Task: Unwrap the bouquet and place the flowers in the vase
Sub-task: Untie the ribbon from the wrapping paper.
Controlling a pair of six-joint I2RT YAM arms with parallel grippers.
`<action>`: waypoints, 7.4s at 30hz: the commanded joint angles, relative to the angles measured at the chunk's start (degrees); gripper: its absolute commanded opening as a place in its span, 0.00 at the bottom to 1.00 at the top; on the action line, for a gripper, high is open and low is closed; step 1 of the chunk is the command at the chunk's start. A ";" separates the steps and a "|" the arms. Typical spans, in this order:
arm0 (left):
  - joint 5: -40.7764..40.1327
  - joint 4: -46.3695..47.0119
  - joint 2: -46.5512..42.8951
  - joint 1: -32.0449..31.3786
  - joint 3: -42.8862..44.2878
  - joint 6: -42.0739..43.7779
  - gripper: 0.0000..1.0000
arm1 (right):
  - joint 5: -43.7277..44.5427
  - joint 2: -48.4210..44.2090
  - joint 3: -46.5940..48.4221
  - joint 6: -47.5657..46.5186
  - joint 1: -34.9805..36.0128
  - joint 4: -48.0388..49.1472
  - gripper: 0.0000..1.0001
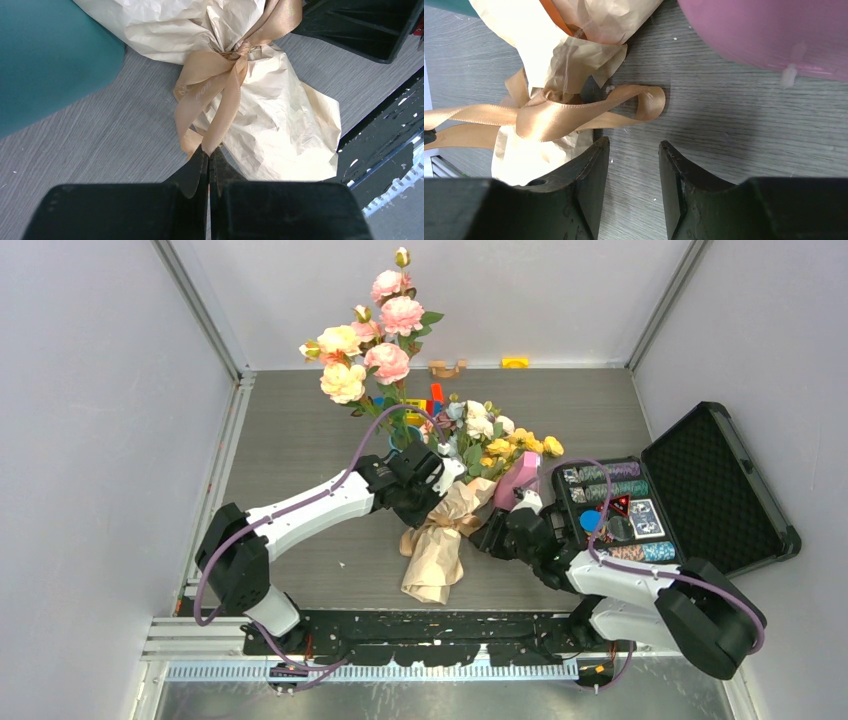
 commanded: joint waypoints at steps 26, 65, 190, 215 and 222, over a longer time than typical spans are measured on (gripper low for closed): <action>0.61 2.30 -3.14 0.23 -1.17 0.36 0.00 | 4.44 9.84 4.12 -7.38 0.40 7.87 0.15; -4.71 1.89 -1.81 0.23 -1.00 0.00 0.00 | 4.42 5.10 4.99 -13.63 0.32 2.93 0.38; -4.32 0.14 0.91 0.23 0.59 -0.79 0.00 | -32.90 9.76 24.21 -20.22 -0.81 -17.13 0.31; -5.29 0.30 0.46 0.23 0.43 -0.74 0.00 | -16.97 -1.96 32.62 -17.53 5.62 -30.18 0.56; -5.28 0.47 0.51 0.23 0.24 -0.79 0.00 | -4.22 -4.71 31.70 -17.79 4.04 -35.51 0.59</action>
